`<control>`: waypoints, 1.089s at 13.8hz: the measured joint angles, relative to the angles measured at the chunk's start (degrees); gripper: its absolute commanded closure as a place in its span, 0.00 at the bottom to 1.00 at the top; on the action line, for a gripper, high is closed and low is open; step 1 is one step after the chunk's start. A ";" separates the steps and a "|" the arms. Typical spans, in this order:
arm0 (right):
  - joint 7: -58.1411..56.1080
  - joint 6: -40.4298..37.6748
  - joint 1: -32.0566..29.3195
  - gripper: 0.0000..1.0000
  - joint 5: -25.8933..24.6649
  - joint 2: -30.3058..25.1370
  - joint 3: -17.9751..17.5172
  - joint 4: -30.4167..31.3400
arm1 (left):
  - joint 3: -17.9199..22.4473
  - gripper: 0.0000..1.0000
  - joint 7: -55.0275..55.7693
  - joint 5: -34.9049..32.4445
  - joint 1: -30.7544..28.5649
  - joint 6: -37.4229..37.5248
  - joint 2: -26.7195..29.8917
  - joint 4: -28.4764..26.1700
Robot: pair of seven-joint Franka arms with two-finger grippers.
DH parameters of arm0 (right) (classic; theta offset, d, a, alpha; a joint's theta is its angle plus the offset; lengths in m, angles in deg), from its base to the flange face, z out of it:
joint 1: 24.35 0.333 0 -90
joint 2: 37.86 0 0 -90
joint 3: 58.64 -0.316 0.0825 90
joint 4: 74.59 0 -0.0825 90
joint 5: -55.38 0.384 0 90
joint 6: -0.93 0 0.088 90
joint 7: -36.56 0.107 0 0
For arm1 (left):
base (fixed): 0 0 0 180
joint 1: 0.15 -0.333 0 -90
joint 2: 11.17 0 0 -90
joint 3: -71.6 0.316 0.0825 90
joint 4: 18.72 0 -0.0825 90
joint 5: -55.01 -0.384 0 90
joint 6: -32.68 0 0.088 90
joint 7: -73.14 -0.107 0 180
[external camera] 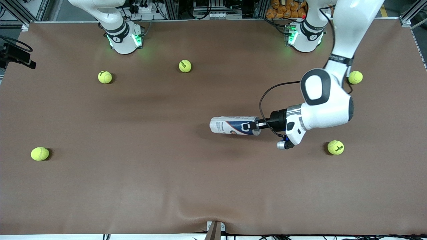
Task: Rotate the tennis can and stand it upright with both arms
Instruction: 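Grasp the can's base end with the left gripper while the right gripper withdraws, then rotate the can upright with the left gripper and lower it onto the table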
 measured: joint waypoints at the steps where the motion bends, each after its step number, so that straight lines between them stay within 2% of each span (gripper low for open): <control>1: 0.00 0.00 0.00 0.00 0.00 -0.02 -0.09 -0.03 | 0.02 1.00 2.33 -3.72 -0.01 1.46 0.62 1.20; 6: 2.21 0.98 0.00 0.00 0.05 -0.09 -0.39 -0.95 | -0.93 1.00 10.93 -23.01 2.77 4.94 1.25 7.44; 11: 7.07 1.57 0.00 0.00 0.20 -0.13 -0.79 -2.19 | -1.17 1.00 23.52 -37.12 11.86 4.94 0.59 10.68; 15: 7.25 1.60 0.00 0.00 0.42 -0.15 -0.97 -2.94 | -1.01 1.00 39.29 -49.84 19.06 4.93 -3.84 14.59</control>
